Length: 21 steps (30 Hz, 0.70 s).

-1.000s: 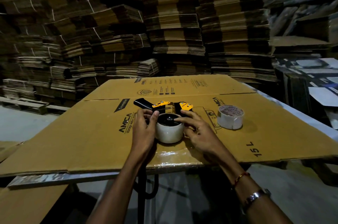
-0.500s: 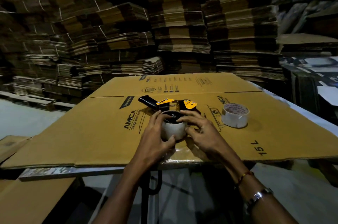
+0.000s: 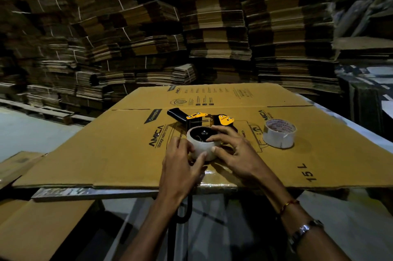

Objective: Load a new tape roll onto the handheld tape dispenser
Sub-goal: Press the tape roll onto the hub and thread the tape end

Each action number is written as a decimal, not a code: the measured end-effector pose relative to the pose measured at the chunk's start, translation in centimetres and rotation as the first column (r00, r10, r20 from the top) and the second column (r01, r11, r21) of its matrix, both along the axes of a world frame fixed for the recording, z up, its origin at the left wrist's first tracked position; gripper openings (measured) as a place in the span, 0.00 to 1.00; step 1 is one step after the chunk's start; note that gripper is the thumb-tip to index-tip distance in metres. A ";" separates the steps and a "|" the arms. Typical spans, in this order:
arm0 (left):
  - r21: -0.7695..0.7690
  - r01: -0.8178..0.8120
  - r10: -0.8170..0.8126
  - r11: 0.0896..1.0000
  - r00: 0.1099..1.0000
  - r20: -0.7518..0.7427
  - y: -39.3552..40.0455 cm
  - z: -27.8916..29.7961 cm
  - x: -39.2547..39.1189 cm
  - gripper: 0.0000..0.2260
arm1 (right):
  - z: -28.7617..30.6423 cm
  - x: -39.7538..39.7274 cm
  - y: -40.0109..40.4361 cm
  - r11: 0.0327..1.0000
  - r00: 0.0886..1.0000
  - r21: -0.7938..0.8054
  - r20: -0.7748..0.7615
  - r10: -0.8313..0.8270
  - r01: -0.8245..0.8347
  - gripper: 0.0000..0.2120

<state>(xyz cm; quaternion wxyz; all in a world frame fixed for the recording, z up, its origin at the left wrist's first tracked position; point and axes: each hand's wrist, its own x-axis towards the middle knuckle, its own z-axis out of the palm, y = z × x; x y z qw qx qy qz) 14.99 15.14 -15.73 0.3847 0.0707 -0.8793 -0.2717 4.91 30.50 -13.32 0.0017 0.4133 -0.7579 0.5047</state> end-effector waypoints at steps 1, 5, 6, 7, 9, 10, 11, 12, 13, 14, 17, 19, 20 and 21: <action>-0.006 -0.009 0.009 1.000 1.000 0.006 0.0 0.0 0.0 0.10 | 0.0 0.0 0.0 1.000 0.999 0.002 -0.037 0.003 -0.003 0.10; 0.075 -0.018 0.017 0.997 1.000 0.011 0.0 0.3 0.1 0.08 | -0.1 -0.3 -0.1 1.000 0.997 0.029 -0.081 0.006 -0.003 0.10; 0.095 -0.018 0.016 0.995 1.000 0.013 -0.1 0.4 0.2 0.07 | -0.1 -0.3 -0.1 1.000 0.997 0.030 -0.072 0.009 -0.007 0.10; 0.112 -0.016 0.015 0.994 1.000 0.014 -0.2 0.4 0.2 0.06 | -0.1 -0.3 -0.2 1.000 0.998 0.028 -0.065 0.015 -0.013 0.10; 0.144 -0.011 0.008 0.990 1.000 0.021 -0.4 0.5 0.2 0.05 | -0.2 -0.4 -0.3 0.999 0.998 0.020 -0.063 0.027 -0.026 0.10; 0.156 -0.009 0.005 0.988 1.000 0.028 -0.4 0.6 0.2 0.04 | -0.2 -0.5 -0.3 0.999 0.998 0.020 -0.060 0.030 -0.029 0.10; 0.164 -0.006 0.000 0.986 0.999 0.033 -0.3 0.7 0.2 0.04 | -0.2 -0.5 -0.3 0.999 0.998 0.023 -0.057 0.029 -0.027 0.10; 0.171 -0.002 -0.005 0.985 0.999 0.037 -0.3 0.7 0.2 0.03 | -0.3 -0.6 -0.4 0.999 0.998 0.027 -0.058 0.023 -0.021 0.10; 0.179 0.006 -0.013 0.984 0.999 0.039 -0.3 0.8 0.2 0.03 | -0.3 -0.7 -0.4 0.999 0.998 0.032 -0.061 0.016 -0.014 0.10; 0.187 0.013 -0.022 0.982 0.999 0.046 -0.3 0.9 0.2 0.03 | -0.3 -0.7 -0.4 0.999 0.998 0.037 -0.062 0.014 -0.011 0.10; 0.181 0.048 -0.064 0.982 0.995 0.082 -0.5 1.1 0.1 0.04 | -0.2 -0.5 -0.5 0.997 0.995 0.076 -0.097 0.012 -0.005 0.13; 0.176 0.083 -0.103 0.981 0.989 0.110 -1.0 1.3 0.0 0.03 | -0.1 -0.4 -0.5 0.997 0.996 0.074 -0.086 0.031 -0.025 0.10; 0.174 0.103 -0.126 0.979 0.983 0.132 -1.3 1.5 0.1 0.03 | -0.1 -0.4 -0.5 0.997 0.997 0.065 -0.066 0.043 -0.039 0.09; 0.176 0.129 -0.156 0.976 0.977 0.148 -1.6 1.7 0.2 0.03 | 0.0 -0.4 -0.5 0.997 0.998 0.056 -0.038 0.055 -0.052 0.09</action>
